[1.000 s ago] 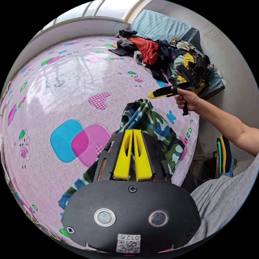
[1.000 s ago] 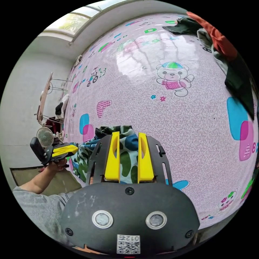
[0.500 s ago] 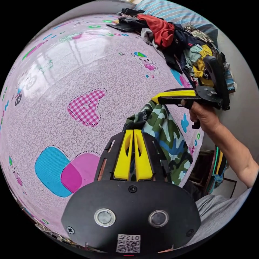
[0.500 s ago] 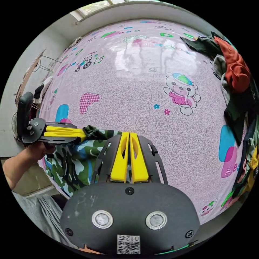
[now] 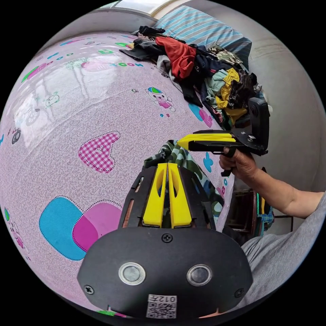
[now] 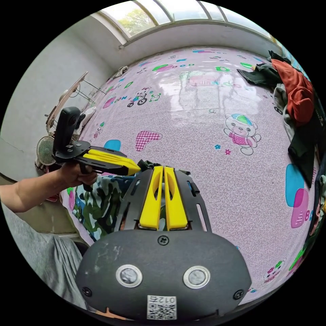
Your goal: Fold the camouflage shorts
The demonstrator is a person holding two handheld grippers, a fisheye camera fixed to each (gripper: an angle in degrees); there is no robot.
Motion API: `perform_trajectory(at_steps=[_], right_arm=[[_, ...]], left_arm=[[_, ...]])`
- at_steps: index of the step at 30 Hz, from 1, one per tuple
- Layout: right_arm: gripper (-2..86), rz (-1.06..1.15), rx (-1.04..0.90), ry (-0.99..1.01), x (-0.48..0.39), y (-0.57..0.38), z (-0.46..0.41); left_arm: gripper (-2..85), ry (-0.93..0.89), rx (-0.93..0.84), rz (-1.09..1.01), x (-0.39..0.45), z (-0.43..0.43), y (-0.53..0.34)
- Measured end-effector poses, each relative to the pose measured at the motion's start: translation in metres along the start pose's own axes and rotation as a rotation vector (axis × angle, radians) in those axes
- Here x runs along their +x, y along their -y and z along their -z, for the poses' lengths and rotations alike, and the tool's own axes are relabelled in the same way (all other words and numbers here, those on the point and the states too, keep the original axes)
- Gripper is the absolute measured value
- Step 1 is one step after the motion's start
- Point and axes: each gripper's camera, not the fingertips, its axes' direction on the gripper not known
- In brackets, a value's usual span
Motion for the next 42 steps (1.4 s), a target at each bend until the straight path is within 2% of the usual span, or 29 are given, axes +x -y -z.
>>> perform_trajectory(at_steps=[3,5,10,13,16,20,25,27,30,32,34,39,42], right_arm=[[-0.8,-0.02,-0.027,0.006,0.005,0.004,-0.015],[-0.9,-0.007,-0.092,-0.058,0.008,0.005,-0.031],[-0.9,-0.079,-0.012,0.012,0.025,0.002,-0.013],[-0.9,-0.167,-0.044,0.063,0.034,0.017,0.001],[-0.9,-0.237,0.084,0.152,0.04,0.016,0.054],[-0.8,-0.199,0.153,0.193,0.02,-0.014,0.124],[-0.8,-0.217,0.069,0.378,-0.019,-0.051,0.119],[-0.8,-0.268,0.028,0.388,-0.023,-0.058,0.107],[-0.8,-0.397,0.008,0.347,0.002,-0.07,0.098],[-0.9,-0.534,0.047,0.521,0.037,-0.077,0.096],[-0.9,-0.599,0.066,0.592,0.047,-0.072,0.099],[-0.9,-0.629,0.062,0.608,0.042,-0.044,0.121],[-0.9,-0.714,0.206,0.665,0.039,-0.046,0.158]], left_arm=[[0.2,0.114,-0.084,0.041,-0.005,-0.017,0.011],[0.0,0.163,-0.124,0.048,-0.009,-0.025,0.012],[-0.1,0.124,-0.095,0.046,-0.017,-0.019,0.004],[0.1,0.038,-0.082,0.134,-0.03,-0.006,-0.001],[0.3,0.068,0.053,0.164,-0.029,0.047,-0.016],[0.5,0.13,0.118,0.086,-0.012,0.12,-0.082],[0.5,0.209,0.102,0.115,0.013,0.134,-0.207],[0.5,0.285,0.072,0.222,0.01,0.128,-0.264],[0.4,0.259,0.066,0.441,-0.017,0.125,-0.324],[0.2,0.264,0.088,0.456,-0.024,0.126,-0.347],[0.0,0.263,0.127,0.426,-0.027,0.128,-0.36],[-0.1,0.176,0.14,0.467,-0.042,0.142,-0.37],[0.0,0.176,0.201,0.538,-0.037,0.167,-0.376]])
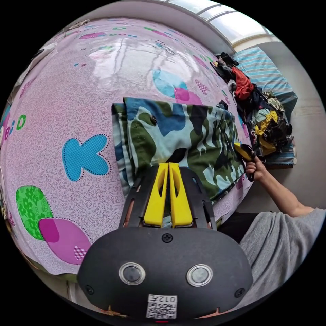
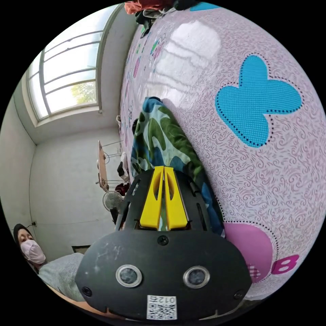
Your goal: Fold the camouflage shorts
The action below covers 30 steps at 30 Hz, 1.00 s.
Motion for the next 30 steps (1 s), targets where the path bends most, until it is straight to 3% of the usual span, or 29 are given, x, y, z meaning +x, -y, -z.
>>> perform_trajectory(at_steps=[2,4,6,9,12,15,19,24,27,30], right_arm=[[-0.9,0.059,0.062,0.067,-0.022,-0.013,0.035],[-0.8,0.066,0.131,-0.044,-0.028,-0.025,0.067],[-0.8,0.012,0.156,-0.158,-0.017,-0.032,0.089],[-0.8,-0.053,0.143,-0.185,0.0,-0.041,0.1],[-0.9,-0.073,0.161,-0.14,-0.006,-0.042,0.097],[-0.9,-0.048,0.149,-0.21,-0.032,-0.037,0.085],[-0.9,-0.025,0.126,-0.278,-0.068,-0.035,0.069],[-0.8,-0.109,0.11,-0.247,-0.077,-0.031,0.062],[-0.5,-0.084,0.09,-0.329,-0.106,-0.029,0.052],[1.2,-0.082,0.101,-0.315,-0.125,-0.043,0.051]], left_arm=[[0.2,-0.041,0.045,-0.028,0.005,0.019,-0.009],[0.3,-0.001,0.085,0.003,0.002,0.036,-0.022],[0.4,0.021,0.186,0.153,-0.025,0.053,-0.047],[0.5,-0.105,0.207,0.399,-0.082,0.051,-0.08],[0.6,-0.078,0.144,0.508,-0.114,0.045,-0.107],[0.6,-0.071,0.217,0.574,-0.122,0.058,-0.122],[0.6,-0.17,0.288,0.435,-0.095,0.069,-0.107],[0.4,-0.162,0.167,0.148,-0.031,0.033,-0.061],[0.2,-0.054,0.012,0.128,-0.025,-0.005,-0.056],[-0.1,-0.113,0.032,0.128,-0.035,-0.018,-0.064]])
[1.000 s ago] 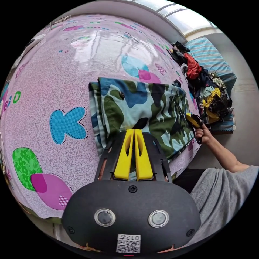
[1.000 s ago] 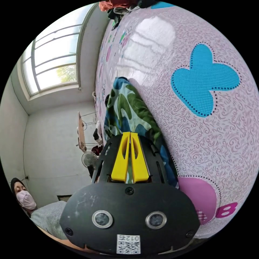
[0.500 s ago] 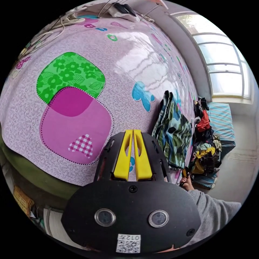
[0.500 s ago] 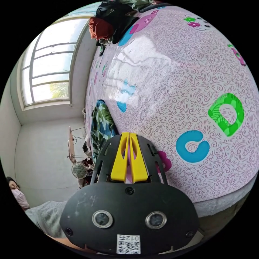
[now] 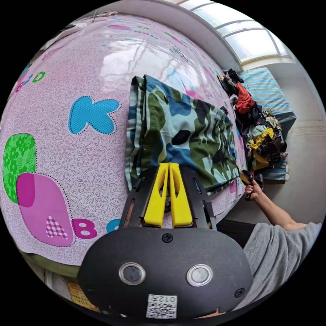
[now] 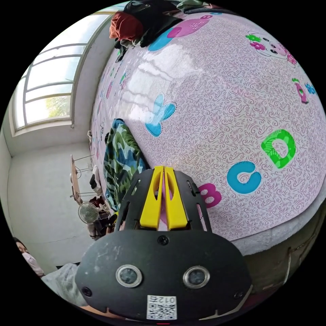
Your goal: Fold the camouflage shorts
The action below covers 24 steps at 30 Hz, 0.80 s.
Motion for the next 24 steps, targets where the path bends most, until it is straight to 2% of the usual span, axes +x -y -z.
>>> perform_trajectory(at_steps=[4,7,10,14,16,19,21,24], right_arm=[[9.9,-0.04,-0.013,0.235,-0.004,-0.021,-0.004],[9.0,0.033,-0.112,0.13,-0.02,-0.026,-0.029],[4.7,0.068,-0.149,0.121,-0.016,-0.027,-0.026],[0.8,0.35,-0.274,-0.038,-0.048,-0.024,-0.027],[0.6,0.395,-0.316,-0.033,-0.05,-0.02,-0.026],[2.4,0.301,-0.372,0.101,-0.03,-0.011,-0.02],[5.0,0.218,-0.375,0.183,-0.015,-0.011,-0.012],[9.2,0.179,-0.427,0.276,-0.006,-0.019,-0.007]], left_arm=[[-0.2,-0.034,-0.01,-0.021,-0.002,-0.011,-0.001],[-0.2,-0.001,-0.039,-0.072,0.007,-0.021,0.001],[-0.2,0.043,-0.061,-0.11,0.018,-0.033,0.002],[-0.2,0.079,-0.067,-0.115,0.031,-0.053,0.0],[-0.2,0.1,-0.066,-0.095,0.037,-0.061,-0.002],[0.0,0.133,-0.078,-0.044,0.048,-0.075,-0.003],[0.3,0.193,0.001,0.006,0.069,-0.07,-0.01],[0.4,0.097,0.095,-0.047,0.11,-0.074,-0.022]])
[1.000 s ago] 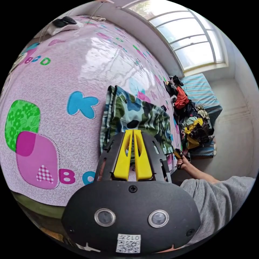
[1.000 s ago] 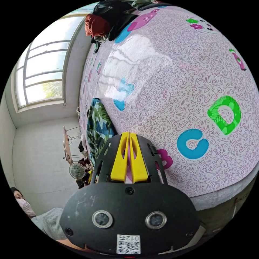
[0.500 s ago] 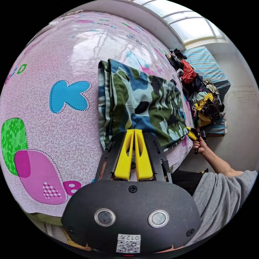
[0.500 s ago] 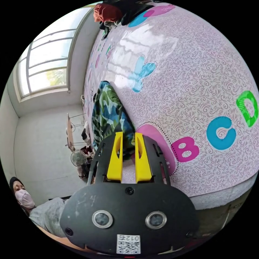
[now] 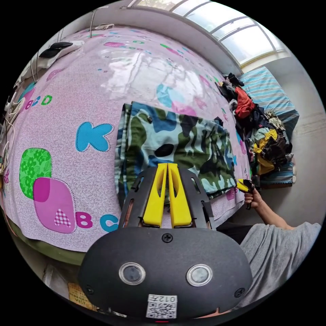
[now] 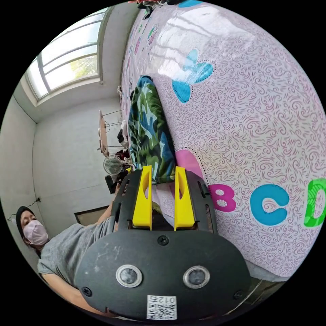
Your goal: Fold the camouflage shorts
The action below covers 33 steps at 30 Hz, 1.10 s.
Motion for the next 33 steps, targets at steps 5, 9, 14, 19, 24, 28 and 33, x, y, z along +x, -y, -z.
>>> perform_trajectory(at_steps=[5,9,14,19,24,28,33], right_arm=[[5.9,0.115,-0.191,-0.181,-0.014,0.012,-0.006],[3.4,0.364,-0.325,-0.411,-0.05,0.013,-0.023],[2.9,0.287,-0.353,-0.293,-0.03,0.023,-0.004],[6.5,0.097,-0.317,-0.081,0.007,0.021,0.031],[7.6,0.099,-0.331,-0.065,0.015,0.023,0.044],[5.2,0.2,-0.395,-0.173,0.009,0.031,0.045],[1.8,0.29,-0.46,-0.256,0.008,0.046,0.046]], left_arm=[[0.3,0.103,-0.136,-0.049,0.054,-0.076,-0.021],[0.0,0.176,-0.158,-0.037,0.064,-0.123,-0.045],[0.2,0.31,-0.191,-0.072,0.107,-0.148,-0.053],[0.5,0.328,-0.105,-0.327,0.218,-0.174,-0.078],[0.6,0.257,-0.229,-0.668,0.337,-0.273,-0.105],[0.7,0.307,-0.336,-0.755,0.371,-0.337,-0.126],[1.0,0.35,-0.285,-0.779,0.384,-0.37,-0.161]])
